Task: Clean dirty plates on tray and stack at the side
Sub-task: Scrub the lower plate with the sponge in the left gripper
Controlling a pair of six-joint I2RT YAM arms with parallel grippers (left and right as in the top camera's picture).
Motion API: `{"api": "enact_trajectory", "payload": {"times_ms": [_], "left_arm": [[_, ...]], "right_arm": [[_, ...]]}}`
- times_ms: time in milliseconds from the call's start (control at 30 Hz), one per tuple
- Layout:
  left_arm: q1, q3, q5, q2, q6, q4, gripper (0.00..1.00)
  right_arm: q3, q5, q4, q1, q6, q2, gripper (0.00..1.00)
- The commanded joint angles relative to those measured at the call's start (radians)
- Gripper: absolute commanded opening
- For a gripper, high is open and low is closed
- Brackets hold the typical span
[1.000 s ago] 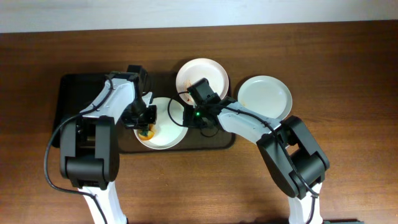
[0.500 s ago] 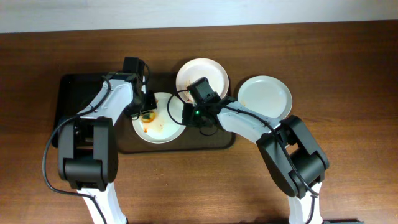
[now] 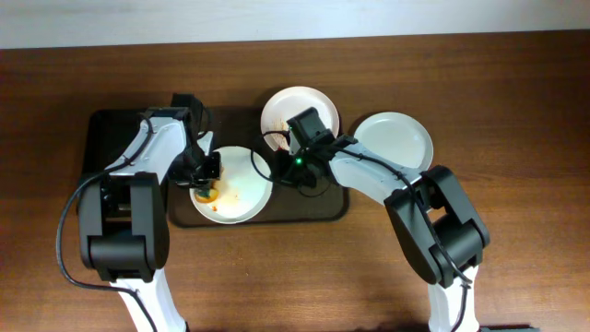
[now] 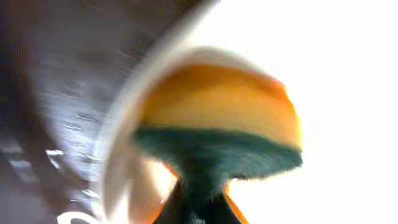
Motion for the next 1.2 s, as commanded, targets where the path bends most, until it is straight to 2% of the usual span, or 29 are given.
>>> {"api": "enact_trajectory", "payload": {"times_ms": [0,67,200,267,400,533,600,700,733,767,833,933,1033,1100,1167], "left_arm": [[-0.040,-0.046,0.195,0.058,0.046,0.000,0.01],[-0.061,-0.046,0.137,0.058,-0.092,0.077,0.01],[-0.108,-0.046,-0.147,0.058,-0.229,0.172,0.01],[-0.117,-0.046,-0.203,0.058,-0.238,0.228,0.01],[-0.122,-0.047,-0.221,0.058,-0.237,0.338,0.01],[-0.122,-0.048,-0.219,0.058,-0.237,0.329,0.01],[-0.122,-0.048,-0.185,0.058,-0.237,0.327,0.01],[-0.122,-0.048,-0.169,0.058,-0.233,0.325,0.01],[-0.122,-0.049,-0.169,0.058,-0.233,0.324,0.01],[-0.122,-0.049,-0.169,0.058,-0.233,0.321,0.01],[-0.122,-0.048,-0.167,0.058,-0.187,0.289,0.01],[-0.114,-0.045,-0.162,0.058,-0.096,0.124,0.01],[-0.085,-0.051,-0.320,0.058,-0.053,0.071,0.01],[-0.074,-0.051,-0.257,0.058,0.070,0.086,0.00],[-0.074,-0.051,-0.102,0.058,0.177,0.065,0.00]], "right_arm": [[-0.010,0.013,0.005,0.002,0.001,0.035,0.04],[-0.010,0.013,0.005,0.002,0.001,0.035,0.04],[-0.010,0.013,0.004,0.002,0.001,0.035,0.04],[-0.010,0.013,0.004,0.004,0.001,0.035,0.04],[-0.010,0.068,0.004,0.037,0.014,0.035,0.04],[-0.010,0.110,0.014,0.048,0.049,0.037,0.05],[-0.010,0.130,0.026,0.048,0.088,0.050,0.11],[-0.010,0.142,0.069,0.048,0.119,0.070,0.11],[-0.010,0.144,0.076,0.048,0.119,0.074,0.11],[-0.010,0.145,0.079,0.047,0.128,0.077,0.04],[-0.010,0.137,0.074,0.047,0.139,0.080,0.04],[-0.010,0.125,0.075,0.045,0.142,0.080,0.04],[-0.010,0.109,0.075,0.045,0.141,0.080,0.04],[-0.010,0.102,0.074,0.040,0.141,0.080,0.04],[-0.010,0.091,0.075,0.028,0.141,0.080,0.04]]}}
